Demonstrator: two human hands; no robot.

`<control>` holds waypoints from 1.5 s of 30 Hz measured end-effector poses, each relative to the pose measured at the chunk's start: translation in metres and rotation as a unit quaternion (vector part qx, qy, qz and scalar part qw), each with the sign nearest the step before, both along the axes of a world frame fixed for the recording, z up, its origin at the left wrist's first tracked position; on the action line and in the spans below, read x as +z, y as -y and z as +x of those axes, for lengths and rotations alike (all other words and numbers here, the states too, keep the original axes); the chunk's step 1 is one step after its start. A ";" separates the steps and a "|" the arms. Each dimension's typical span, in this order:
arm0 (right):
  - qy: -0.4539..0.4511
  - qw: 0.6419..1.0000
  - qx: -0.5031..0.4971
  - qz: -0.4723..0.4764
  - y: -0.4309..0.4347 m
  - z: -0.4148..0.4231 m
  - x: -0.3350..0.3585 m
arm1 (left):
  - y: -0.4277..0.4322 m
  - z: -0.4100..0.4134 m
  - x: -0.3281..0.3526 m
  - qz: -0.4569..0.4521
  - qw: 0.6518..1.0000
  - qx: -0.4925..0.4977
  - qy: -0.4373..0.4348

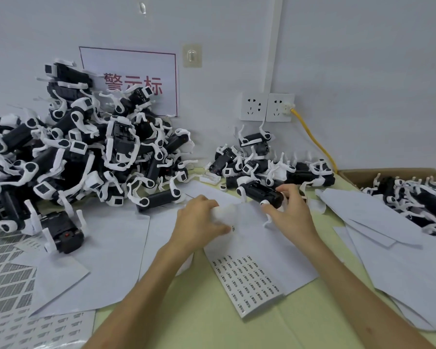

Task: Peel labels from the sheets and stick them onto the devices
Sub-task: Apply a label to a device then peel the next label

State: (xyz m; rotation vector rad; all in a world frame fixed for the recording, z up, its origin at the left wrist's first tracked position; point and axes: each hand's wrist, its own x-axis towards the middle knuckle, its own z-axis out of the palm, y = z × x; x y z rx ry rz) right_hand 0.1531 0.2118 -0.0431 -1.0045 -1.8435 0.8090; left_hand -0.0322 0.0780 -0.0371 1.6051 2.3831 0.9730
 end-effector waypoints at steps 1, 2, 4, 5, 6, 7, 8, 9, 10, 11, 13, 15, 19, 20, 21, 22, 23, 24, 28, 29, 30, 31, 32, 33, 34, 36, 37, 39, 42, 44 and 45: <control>0.013 1.000 0.007 -0.001 0.000 0.000 0.000 | 0.000 -0.003 -0.001 -0.010 1.000 -0.008 -0.002; 0.035 0.999 0.003 0.009 0.000 0.001 -0.001 | 0.000 -0.006 -0.002 -0.013 1.000 -0.016 0.007; 0.085 0.993 -0.035 0.074 0.002 0.002 0.001 | 0.001 -0.007 -0.002 0.003 1.000 -0.027 0.004; 0.074 0.989 -0.042 0.120 0.005 0.002 0.002 | 0.002 -0.006 -0.002 0.014 0.999 -0.034 0.003; 0.040 0.986 -0.033 0.158 0.008 0.001 0.005 | 0.002 -0.006 -0.001 0.031 0.998 -0.043 0.017; 0.002 0.983 -0.012 0.183 0.012 0.001 0.008 | 0.002 -0.005 0.001 0.058 0.996 -0.048 0.048; -0.030 0.981 0.015 0.191 0.016 0.000 0.010 | 0.003 -0.004 0.003 0.084 0.991 -0.055 0.091; -0.050 0.982 0.048 0.178 0.020 -0.001 0.012 | 0.002 -0.004 0.003 0.099 0.984 -0.064 0.135; -0.060 0.984 0.088 0.145 0.024 -0.002 0.013 | 0.003 -0.003 0.005 0.111 0.975 -0.071 0.178; -0.059 0.984 0.135 0.104 0.028 -0.004 0.014 | 0.003 -0.002 0.005 0.115 0.967 -0.081 0.214; -0.035 0.976 0.209 0.049 0.033 -0.007 0.012 | 0.005 -0.002 0.006 0.128 0.950 -0.103 0.266; -0.019 0.970 0.240 0.027 0.036 -0.008 0.008 | 0.006 -0.003 0.009 0.129 0.931 -0.123 0.318; -0.022 0.972 0.231 0.017 0.037 -0.007 0.007 | 0.008 -0.004 0.009 0.135 0.910 -0.152 0.363; -0.025 0.973 0.228 0.015 0.037 -0.007 0.007 | 0.007 -0.004 0.009 0.136 0.908 -0.156 0.365; -0.028 0.973 0.227 0.012 0.037 -0.008 0.008 | 0.007 -0.004 0.008 0.135 0.905 -0.163 0.368; -0.031 0.973 0.227 0.009 0.037 -0.008 0.009 | 0.007 -0.004 0.008 0.136 0.904 -0.167 0.369; -0.033 0.973 0.227 0.009 0.037 -0.008 0.009 | 0.007 -0.003 0.009 0.136 0.903 -0.170 0.372; -0.036 0.973 0.227 0.008 0.037 -0.008 0.010 | 0.007 -0.004 0.008 0.134 0.902 -0.171 0.374; -0.052 0.973 0.227 -0.010 0.039 -0.007 0.011 | 0.007 -0.002 0.010 0.139 0.893 -0.166 0.394; -0.048 0.973 0.224 -0.008 0.039 -0.007 0.011 | 0.007 -0.002 0.010 0.141 0.891 -0.162 0.400; -0.043 0.974 0.222 -0.005 0.039 -0.007 0.011 | 0.007 -0.002 0.010 0.141 0.891 -0.159 0.401; -0.039 0.975 0.220 -0.003 0.039 -0.007 0.011 | 0.007 -0.002 0.010 0.141 0.892 -0.157 0.400; -0.037 0.975 0.219 -0.002 0.039 -0.007 0.011 | 0.007 -0.002 0.009 0.141 0.893 -0.158 0.397; -0.035 0.975 0.219 -0.001 0.039 -0.007 0.011 | 0.007 -0.002 0.009 0.141 0.893 -0.160 0.395; -0.033 0.975 0.220 0.001 0.039 -0.007 0.011 | 0.007 -0.002 0.009 0.142 0.895 -0.161 0.392; -0.025 0.974 0.224 0.006 0.039 -0.008 0.010 | 0.007 -0.001 0.009 0.143 0.899 -0.164 0.380; -0.022 0.974 0.226 0.008 0.038 -0.008 0.010 | 0.007 0.000 0.008 0.145 0.903 -0.163 0.370; -0.013 0.974 0.225 0.017 0.038 -0.008 0.008 | 0.005 0.002 0.007 0.148 0.913 -0.162 0.343; -0.009 0.974 0.221 0.057 0.038 -0.008 0.007 | 0.003 0.002 0.006 0.145 0.923 -0.161 0.319; -0.011 0.969 0.226 0.098 0.039 -0.009 0.007 | 0.002 0.003 0.006 0.143 0.926 -0.158 0.312; -0.011 0.967 0.228 0.112 0.039 -0.009 0.006 | 0.002 0.003 0.006 0.141 0.927 -0.158 0.309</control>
